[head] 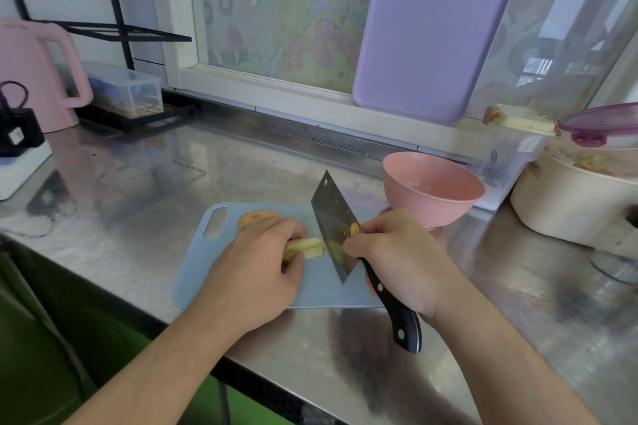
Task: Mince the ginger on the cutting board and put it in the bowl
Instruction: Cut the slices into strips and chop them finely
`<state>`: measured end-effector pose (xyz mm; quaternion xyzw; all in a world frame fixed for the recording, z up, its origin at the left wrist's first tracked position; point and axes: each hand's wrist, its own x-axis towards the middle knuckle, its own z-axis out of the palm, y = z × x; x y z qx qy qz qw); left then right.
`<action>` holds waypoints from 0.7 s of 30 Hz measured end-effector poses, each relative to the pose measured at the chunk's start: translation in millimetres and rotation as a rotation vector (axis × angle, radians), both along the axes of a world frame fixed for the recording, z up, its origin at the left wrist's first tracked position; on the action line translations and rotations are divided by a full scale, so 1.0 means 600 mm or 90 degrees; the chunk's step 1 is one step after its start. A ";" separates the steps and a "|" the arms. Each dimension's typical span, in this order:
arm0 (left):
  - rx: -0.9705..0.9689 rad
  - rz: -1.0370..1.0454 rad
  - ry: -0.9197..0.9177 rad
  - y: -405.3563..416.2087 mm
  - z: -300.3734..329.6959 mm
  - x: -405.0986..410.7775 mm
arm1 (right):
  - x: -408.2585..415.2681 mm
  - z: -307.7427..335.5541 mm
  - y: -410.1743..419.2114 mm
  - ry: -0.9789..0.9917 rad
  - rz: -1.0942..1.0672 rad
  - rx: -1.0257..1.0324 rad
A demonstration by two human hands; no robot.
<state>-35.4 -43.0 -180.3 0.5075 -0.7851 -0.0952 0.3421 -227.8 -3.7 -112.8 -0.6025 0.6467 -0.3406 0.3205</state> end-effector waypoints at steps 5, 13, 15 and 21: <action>-0.011 -0.009 -0.005 0.001 0.001 0.001 | 0.009 0.000 0.004 0.017 0.020 -0.005; -0.022 0.003 -0.006 -0.002 -0.003 -0.001 | 0.005 0.005 0.005 0.033 0.009 -0.014; -0.027 0.001 -0.006 -0.002 -0.003 0.000 | 0.005 0.006 0.006 0.037 0.011 -0.017; -0.035 0.007 0.000 0.000 -0.002 0.001 | 0.005 0.009 0.009 0.037 0.019 -0.020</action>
